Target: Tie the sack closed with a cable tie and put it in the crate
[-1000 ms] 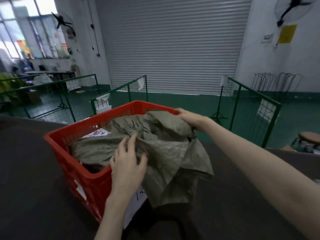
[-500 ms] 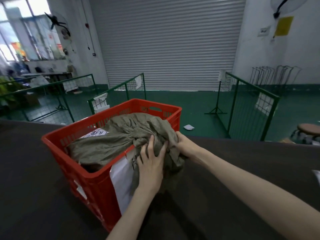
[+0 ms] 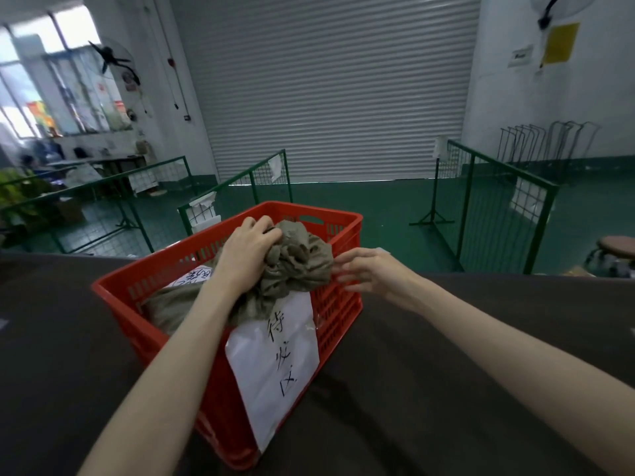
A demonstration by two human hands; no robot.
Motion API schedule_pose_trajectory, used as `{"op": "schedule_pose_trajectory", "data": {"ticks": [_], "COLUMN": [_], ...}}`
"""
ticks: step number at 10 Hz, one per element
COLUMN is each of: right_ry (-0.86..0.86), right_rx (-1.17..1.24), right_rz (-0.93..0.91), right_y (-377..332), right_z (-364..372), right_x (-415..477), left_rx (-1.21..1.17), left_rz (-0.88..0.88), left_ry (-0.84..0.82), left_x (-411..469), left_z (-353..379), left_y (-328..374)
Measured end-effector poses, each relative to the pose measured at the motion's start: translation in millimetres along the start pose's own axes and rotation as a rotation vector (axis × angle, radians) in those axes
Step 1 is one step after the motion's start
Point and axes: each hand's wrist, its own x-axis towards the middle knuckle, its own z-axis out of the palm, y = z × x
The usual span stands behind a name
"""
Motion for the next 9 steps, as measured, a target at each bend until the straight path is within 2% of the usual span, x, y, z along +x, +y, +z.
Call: {"op": "schedule_pose_trajectory", "data": {"ticks": [1, 2, 3, 4, 5, 6, 7, 8, 9], "right_ry": [0.017, 0.047, 0.050, 0.052, 0.058, 0.061, 0.057, 0.054, 0.074], "right_rx": [-0.027, -0.020, -0.019, -0.019, -0.033, -0.046, -0.070, -0.112, -0.090], "right_rz": [0.015, 0.031, 0.041, 0.046, 0.047, 0.049, 0.051, 0.044, 0.046], "right_y": [0.9, 5.4, 10.4, 15.3, 18.9, 19.7, 19.3, 16.3, 11.5], "right_z": [-3.3, -6.4, -8.4, -11.3, -14.8, -16.8, -19.0, -20.7, -23.5], "right_x": [-5.1, -7.6, -13.0, -20.2, -26.9, -35.0, -41.1, -48.8, -55.5], "left_rx": [-0.009, -0.045, -0.114, -0.229, -0.365, -0.533, -0.747, -0.684, -0.744], "left_rz": [-0.023, -0.168, -0.271, -0.383, -0.545, -0.659, -0.776, -0.725, -0.750], "left_ry": [-0.044, -0.284, -0.660, -0.929, -1.090, -1.167, -1.071, -0.833, -0.443], "left_x": [-1.8, -13.7, -31.9, -37.3, -39.9, -47.7, -52.8, -50.3, -39.5], "left_z": [10.9, 36.8, 56.1, 47.6, 34.4, 16.3, 6.5, 5.8, -1.1], "left_y": [-14.7, -30.8, -34.4, -27.9, -24.8, -24.5, -32.1, -36.3, -19.2]}}
